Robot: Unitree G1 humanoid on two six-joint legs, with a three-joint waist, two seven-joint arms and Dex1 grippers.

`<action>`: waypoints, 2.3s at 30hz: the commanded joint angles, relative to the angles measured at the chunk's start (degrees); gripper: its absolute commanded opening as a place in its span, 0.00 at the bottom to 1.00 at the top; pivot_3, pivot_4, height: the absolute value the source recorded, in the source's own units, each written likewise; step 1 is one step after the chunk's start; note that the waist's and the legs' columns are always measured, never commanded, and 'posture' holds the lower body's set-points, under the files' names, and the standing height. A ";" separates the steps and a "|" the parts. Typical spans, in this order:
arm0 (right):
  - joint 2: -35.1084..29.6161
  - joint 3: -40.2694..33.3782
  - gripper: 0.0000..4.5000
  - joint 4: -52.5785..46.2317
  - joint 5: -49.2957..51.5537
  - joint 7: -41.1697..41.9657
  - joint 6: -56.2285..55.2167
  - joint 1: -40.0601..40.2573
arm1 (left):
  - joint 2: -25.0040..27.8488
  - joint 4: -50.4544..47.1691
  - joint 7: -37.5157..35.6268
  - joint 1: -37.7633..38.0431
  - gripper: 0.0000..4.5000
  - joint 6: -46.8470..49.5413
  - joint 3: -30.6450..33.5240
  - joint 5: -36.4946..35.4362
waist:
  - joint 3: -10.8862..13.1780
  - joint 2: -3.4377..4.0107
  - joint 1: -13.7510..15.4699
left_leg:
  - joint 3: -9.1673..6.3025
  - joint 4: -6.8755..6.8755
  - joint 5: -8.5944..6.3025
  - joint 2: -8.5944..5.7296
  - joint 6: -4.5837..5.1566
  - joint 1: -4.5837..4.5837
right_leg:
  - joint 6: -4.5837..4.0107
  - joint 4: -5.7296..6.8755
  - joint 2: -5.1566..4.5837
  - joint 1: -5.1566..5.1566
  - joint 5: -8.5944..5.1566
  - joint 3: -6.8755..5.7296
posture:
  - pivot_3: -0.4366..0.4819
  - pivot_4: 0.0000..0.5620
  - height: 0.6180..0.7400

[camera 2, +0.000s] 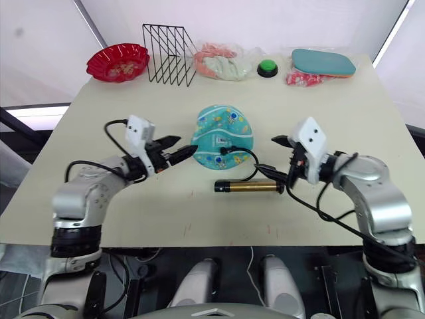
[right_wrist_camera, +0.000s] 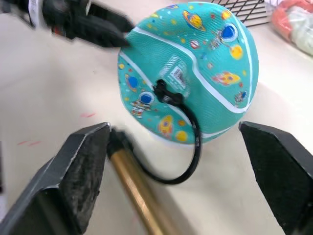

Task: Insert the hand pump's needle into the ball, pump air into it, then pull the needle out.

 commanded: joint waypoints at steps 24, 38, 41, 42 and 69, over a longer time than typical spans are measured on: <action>-8.71 -22.90 1.00 -13.80 16.67 0.08 -14.39 32.44 | 18.16 -9.23 -24.04 -22.26 0.88 11.58 -33.08 -0.02 | 0.28 -0.28 0.50 | 0.18 0.30 -0.01 0.04 0.07 0.04 | 0.18 0.03 0.09 0.21 0.04 0.06 | 0.48 0.27 1.00; -13.07 -27.27 1.00 -13.29 19.23 -2.19 -14.06 38.43 | -6.61 23.92 -33.87 -47.54 0.88 2.39 -59.09 17.17 | 0.29 -0.27 0.62 | 0.34 1.08 -0.19 0.05 0.38 -0.14 | 0.36 0.12 0.18 0.27 0.14 0.23 | 0.48 0.27 1.00; -13.01 -27.50 1.00 -13.59 19.91 -2.96 -14.10 39.45 | -11.07 31.08 -35.63 -49.13 0.88 -1.03 -60.32 20.31 | 0.28 -0.26 0.57 | 0.37 1.21 -0.24 0.04 0.47 -0.27 | 0.44 0.09 0.17 0.25 0.19 0.25 | 0.48 0.27 1.00; -12.81 -27.39 1.00 -13.99 20.19 -3.44 -13.97 39.80 | -12.90 33.88 -35.91 -49.67 0.88 -2.77 -61.12 21.90 | 0.28 -0.26 0.52 | 0.41 1.23 -0.26 0.04 0.51 -0.29 | 0.46 0.09 0.17 0.25 0.20 0.29 | 0.48 0.27 1.00; -13.00 -26.91 1.00 -15.90 19.46 -6.71 -16.20 46.18 | -36.75 76.06 -37.04 -50.96 0.83 -29.39 -58.53 45.42 | 0.20 -0.09 1.74 | 0.49 2.28 -0.47 -0.07 0.87 -0.74 | 0.96 0.14 0.07 0.29 0.50 0.33 | 0.48 0.27 1.00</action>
